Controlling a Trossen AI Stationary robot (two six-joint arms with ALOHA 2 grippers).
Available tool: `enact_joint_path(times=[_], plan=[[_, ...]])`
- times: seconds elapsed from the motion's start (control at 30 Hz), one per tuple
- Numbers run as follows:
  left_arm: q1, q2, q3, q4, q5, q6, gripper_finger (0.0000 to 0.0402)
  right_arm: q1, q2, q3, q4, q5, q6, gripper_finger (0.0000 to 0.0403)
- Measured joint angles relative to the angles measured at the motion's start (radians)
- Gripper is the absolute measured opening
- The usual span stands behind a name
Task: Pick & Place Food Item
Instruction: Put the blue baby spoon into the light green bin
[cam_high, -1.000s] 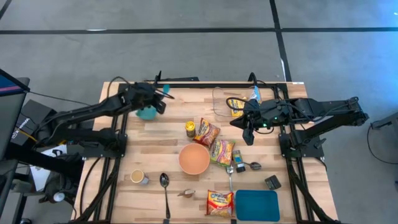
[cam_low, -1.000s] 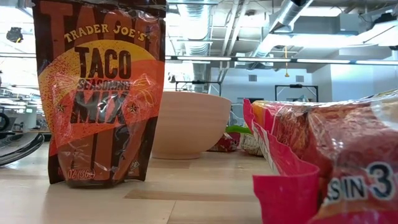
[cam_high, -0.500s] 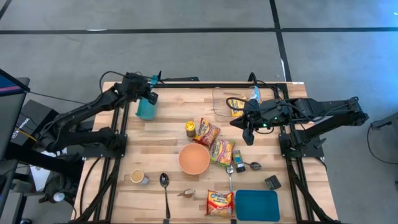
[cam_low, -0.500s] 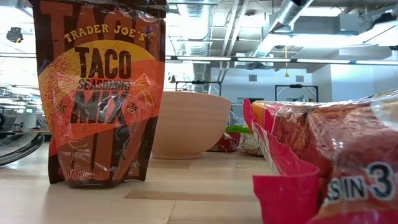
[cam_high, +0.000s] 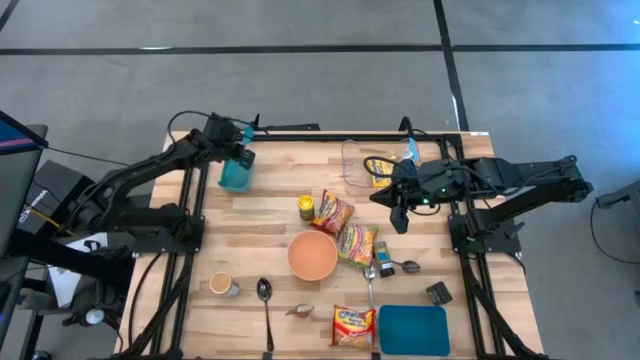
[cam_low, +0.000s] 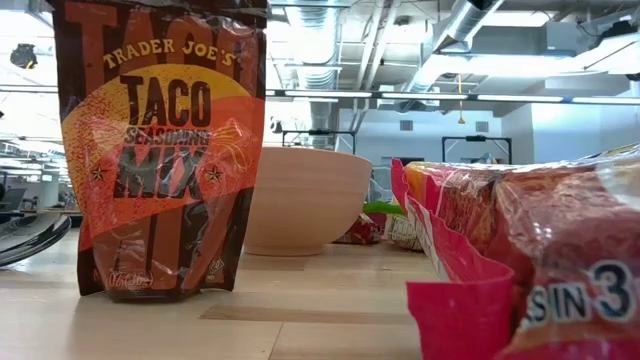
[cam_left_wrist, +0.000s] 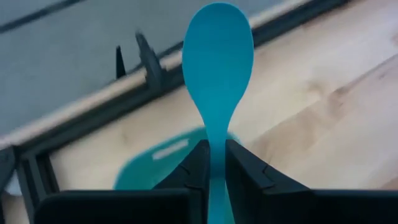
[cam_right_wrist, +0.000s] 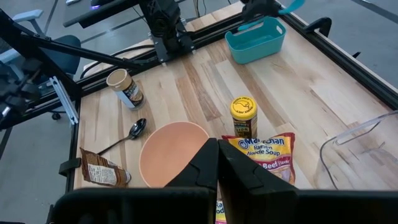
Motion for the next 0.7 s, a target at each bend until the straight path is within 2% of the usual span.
enact_joint_path(times=[0.2,0.4,0.7], plan=[[0.000,-0.004,-0.092,0.046,0.002,-0.043,0.0030,-0.001,0.000,0.000,0.000,0.000,-0.001,0.0001],[0.000,-0.023,-0.184,0.143,0.002,-0.015,0.0029,-0.001,0.000,0.000,-0.001,0.000,-0.003,0.0001],[-0.001,-0.023,-0.241,0.223,0.031,-0.012,0.0043,-0.001,0.000,0.000,-0.001,0.000,-0.001,0.0001]])
